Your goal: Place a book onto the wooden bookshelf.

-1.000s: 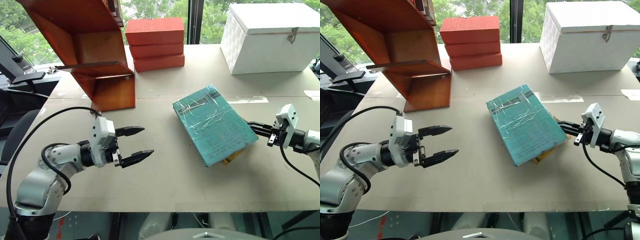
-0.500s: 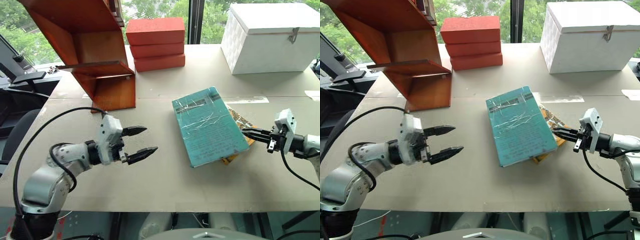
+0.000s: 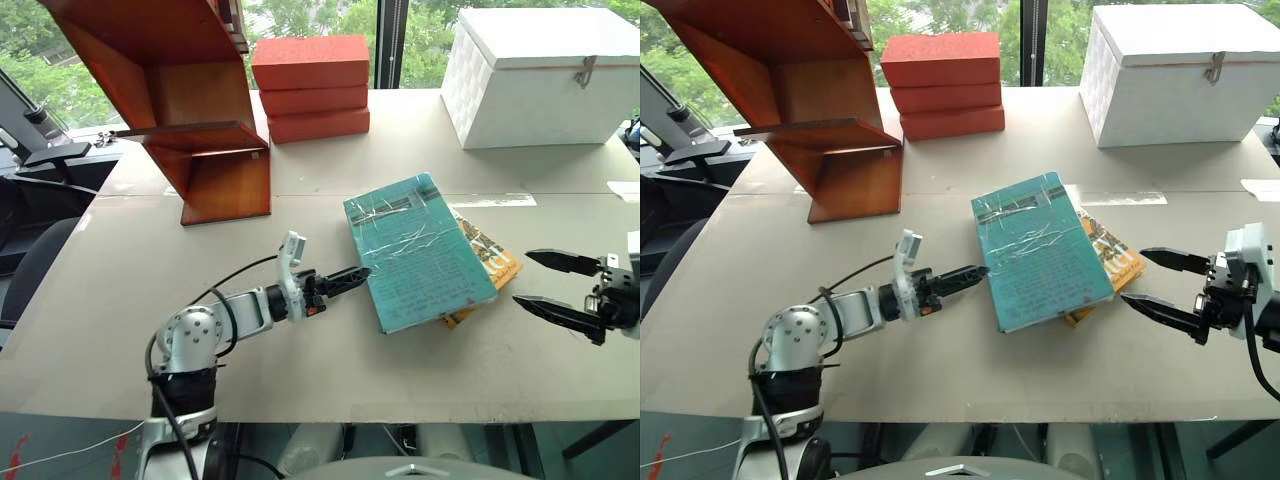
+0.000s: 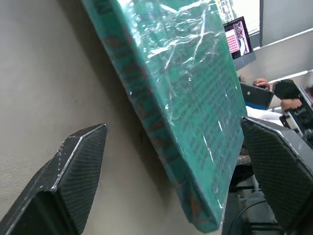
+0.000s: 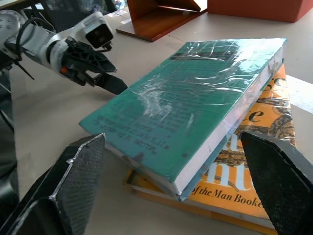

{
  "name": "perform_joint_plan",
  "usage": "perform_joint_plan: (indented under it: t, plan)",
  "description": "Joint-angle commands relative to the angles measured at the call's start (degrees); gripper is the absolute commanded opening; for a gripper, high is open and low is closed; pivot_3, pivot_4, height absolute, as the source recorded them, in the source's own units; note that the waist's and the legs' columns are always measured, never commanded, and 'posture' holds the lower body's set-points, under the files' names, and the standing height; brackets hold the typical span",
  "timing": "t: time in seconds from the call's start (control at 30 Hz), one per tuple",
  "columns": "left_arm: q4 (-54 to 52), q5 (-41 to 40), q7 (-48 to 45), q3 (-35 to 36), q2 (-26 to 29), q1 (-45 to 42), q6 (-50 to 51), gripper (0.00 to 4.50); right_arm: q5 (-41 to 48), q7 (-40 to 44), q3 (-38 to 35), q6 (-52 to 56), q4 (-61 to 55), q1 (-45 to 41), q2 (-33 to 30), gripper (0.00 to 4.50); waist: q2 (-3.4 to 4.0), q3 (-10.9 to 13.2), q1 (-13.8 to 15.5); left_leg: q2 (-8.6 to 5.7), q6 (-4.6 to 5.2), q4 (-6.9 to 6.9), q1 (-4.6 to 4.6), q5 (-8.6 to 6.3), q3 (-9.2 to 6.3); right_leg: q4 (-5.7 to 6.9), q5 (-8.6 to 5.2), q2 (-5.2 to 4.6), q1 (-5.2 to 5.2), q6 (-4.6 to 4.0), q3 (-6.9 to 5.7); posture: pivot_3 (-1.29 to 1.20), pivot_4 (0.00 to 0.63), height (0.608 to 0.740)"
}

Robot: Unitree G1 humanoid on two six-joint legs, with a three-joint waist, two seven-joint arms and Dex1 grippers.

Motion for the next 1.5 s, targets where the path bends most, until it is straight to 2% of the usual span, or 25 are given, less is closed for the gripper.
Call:
perform_joint_plan:
  t: [0.03,0.17,0.23,0.33,0.47,0.53,0.6,0.7,0.83,0.9,1.0,1.07,1.17,1.3,1.5]
  plan:
    - [6.74,-3.62,4.27,2.52,-2.42,-3.07,3.84,4.5,4.57,-1.17,-5.96,2.74,-6.32,3.44,-0.49,4.45,-0.09,-0.02,0.39,0.0,0.0,0.04,0.0,0.0,0.0,0.0,0.0,0.0,0.0,0.0,0.01,0.0,0.15,0.74]
    - [15.09,-1.46,4.95,1.81,-6.0,-7.15,4.63,4.5,8.16,-3.99,-11.85,5.35,-9.74,6.88,-0.37,4.45,-0.13,-0.06,1.18,-0.01,-0.01,0.11,0.01,0.0,0.11,0.01,0.02,0.0,0.02,0.04,0.09,0.0,0.15,0.74]
    - [17.8,-0.42,4.34,1.62,-7.23,-8.92,4.32,3.95,8.86,-4.92,-13.71,5.87,-10.46,7.91,-0.34,4.5,-0.16,-0.08,1.47,-0.01,-0.01,0.14,0.02,0.0,0.18,0.01,0.03,0.0,0.03,0.06,0.16,0.0,0.15,0.74]
    - [19.93,-0.21,2.62,2.01,-8.11,-10.84,5.11,2.77,9.07,-5.21,-15.11,5.98,-11.33,9.73,-0.04,4.5,-0.24,-0.04,1.63,-0.01,-0.01,0.16,0.01,-0.01,0.22,0.01,0.03,0.01,0.03,0.09,0.19,0.0,0.15,0.74]
    - [20.94,1.03,1.03,1.96,-8.53,-11.67,5.65,0.8,9.56,-5.85,-15.19,5.89,-11.65,10.2,-0.05,4.5,-0.24,-0.05,1.54,0.0,-0.02,0.15,0.02,-0.01,0.28,0.01,0.03,0.01,0.01,0.09,0.24,0.0,0.15,0.74]
    - [20.77,0.93,0.2,2.75,-9.12,-11.83,4.76,0.03,9.93,-6.35,-14.88,5.87,-11.57,9.81,-0.05,4.5,-0.24,-0.05,1.62,0.0,-0.02,0.15,0.02,-0.01,0.29,0.01,0.03,0.0,0.01,0.09,0.24,0.0,0.15,0.74]
    - [18.85,1.17,-1.37,2.85,-8.61,-11.55,3.81,0.03,10.05,-6.6,-14.56,5.76,-11.44,9.55,-0.17,4.5,-0.31,-0.01,1.58,0.0,-0.02,0.16,0.01,-0.01,0.31,0.01,0.04,0.0,0.01,0.1,0.26,0.0,0.15,0.74]
    - [8.94,2.82,-6.46,-0.09,-5.22,-10.37,1.35,0.03,10.44,-7.04,-14.13,5.6,-10.58,8.46,-0.3,4.5,-0.41,0.05,1.2,0.01,-0.02,0.15,0.01,-0.01,0.32,0.01,0.04,0.01,-0.02,0.1,0.27,0.0,0.15,0.74]
    - [-10.7,12.04,-16.15,-8.56,4.78,-10.89,-9.82,0.03,10.75,-7.75,-12.76,4.97,-7.21,4.99,0.01,4.5,-0.69,0.24,0.84,0.07,-0.03,0.11,-0.06,0.0,0.5,0.08,0.05,0.04,-0.21,0.09,0.38,0.0,0.15,0.74]
    - [-16.34,16.17,-16.8,-9.19,7.76,-11.95,-15.84,0.03,11.77,-8.16,-12.27,5.18,-5.4,2.82,0.36,4.5,-0.61,0.19,0.93,0.12,-0.19,0.07,-0.04,-0.09,0.66,0.06,0.06,0.06,-0.24,0.06,0.48,0.0,0.15,0.74]
    - [-23.89,34.42,-18.26,-14.94,18.51,-16.06,-31.46,0.03,13.91,-7.46,-9.66,6.18,-2.34,-2.22,-0.61,4.5,-0.67,0.27,1.02,0.12,-0.2,0.05,-0.02,-0.1,0.77,0.02,0.06,0.07,-0.23,0.06,0.56,0.0,0.15,0.74]
    - [-24.08,45.36,-17.05,-17.65,23.2,-19.28,-40.53,0.03,15.78,-7.82,-7.41,6.88,-0.37,-6.71,-0.76,4.5,-0.71,0.36,1.04,0.15,-0.2,-0.01,0.02,-0.1,0.85,0.02,0.07,0.11,-0.26,0.05,0.63,0.0,0.15,0.74]
    - [-22.59,56.13,-13.27,-18.31,26.64,-23.86,-47.52,0.03,18.2,-8.01,-4.08,7.76,2.74,-13.28,-0.56,4.5,-0.76,0.39,1.13,0.18,-0.1,-0.08,-0.02,-0.05,0.94,-0.06,0.1,0.13,-0.31,0.01,0.7,0.0,0.15,0.74]
    - [-21.83,74.19,-13.97,-21.71,37.31,-27.68,-56.29,0.03,20.02,-8.9,1.47,8.98,7.81,-23.67,0.65,4.5,-0.88,0.48,0.87,0.19,-0.01,-0.16,-0.07,0.0,0.99,-0.1,0.11,0.14,-0.4,0.02,0.72,0.0,0.15,0.74]
    - [-22.46,85.41,-17.59,-19.53,46.7,-27.3,-55.02,0.03,20.66,-9.36,6.71,10.2,15.06,-35.72,4.01,4.5,-1.06,0.59,0.72,0.23,0.01,-0.57,-0.09,0.01,1.11,-0.25,0.11,0.13,-0.57,0.02,0.77,0.0,0.15,0.74]
